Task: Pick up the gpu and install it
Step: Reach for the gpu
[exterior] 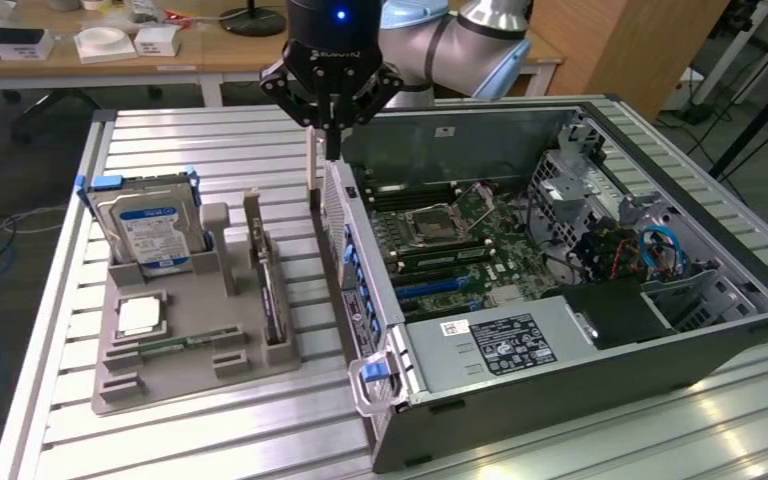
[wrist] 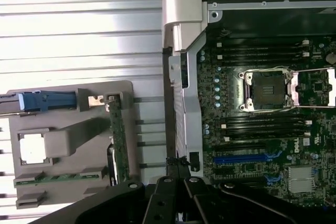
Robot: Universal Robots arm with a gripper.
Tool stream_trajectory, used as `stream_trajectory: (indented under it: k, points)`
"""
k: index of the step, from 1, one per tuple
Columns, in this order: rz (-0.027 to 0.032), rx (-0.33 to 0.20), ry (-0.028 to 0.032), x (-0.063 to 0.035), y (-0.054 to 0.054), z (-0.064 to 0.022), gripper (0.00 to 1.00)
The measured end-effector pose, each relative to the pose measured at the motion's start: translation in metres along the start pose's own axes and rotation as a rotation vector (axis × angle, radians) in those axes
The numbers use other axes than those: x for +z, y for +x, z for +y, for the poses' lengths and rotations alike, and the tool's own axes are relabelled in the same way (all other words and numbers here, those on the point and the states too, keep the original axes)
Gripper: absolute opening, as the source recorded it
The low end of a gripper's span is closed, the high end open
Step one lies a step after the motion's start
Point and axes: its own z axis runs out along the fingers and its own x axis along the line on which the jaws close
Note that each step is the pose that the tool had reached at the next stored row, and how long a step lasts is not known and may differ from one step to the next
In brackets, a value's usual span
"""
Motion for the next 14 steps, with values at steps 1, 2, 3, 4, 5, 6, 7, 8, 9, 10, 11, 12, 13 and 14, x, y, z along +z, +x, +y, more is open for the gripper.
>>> stream_trajectory:
  k: [1,2,3,4,5,6,7,8,9,10,11,12,13,14]
  points:
    - [0.0,0.0,0.0,0.0,0.002,-0.0001,0.11]
    - [0.0,0.0,0.0001,0.0,0.003,-0.0003,0.11]
    - [0.0,0.0,0.0001,0.0,0.005,-0.0004,0.11]
    - [0.0001,0.0,0.0001,0.0,0.007,-0.0005,0.11]
    - [0.0,0.0,0.0001,0.0,0.008,-0.0006,0.11]
    - [0.0,0.0,0.0001,0.0001,0.01,-0.0008,0.11]
    - [0.0,0.0,0.0,0.0001,0.012,-0.0009,0.11]
    - [0.0,0.0,0.0,0.0001,0.013,-0.001,0.11]
    - [0.0001,0.0,0.0001,0.0001,0.015,-0.0011,0.11]
    - [0.0001,0.0,0.0001,0.0001,0.016,-0.0012,0.11]
    - [0.0001,0.0,0.0002,0.0001,0.018,-0.0014,0.11]
    - [0.0,0.0,0.0,0.0002,0.02,-0.0015,0.11]
    - [0.0,0.0,0.0001,0.0002,0.021,-0.0016,0.11]
    - [0.0,0.0,0.0,0.0002,0.023,-0.0018,0.11]
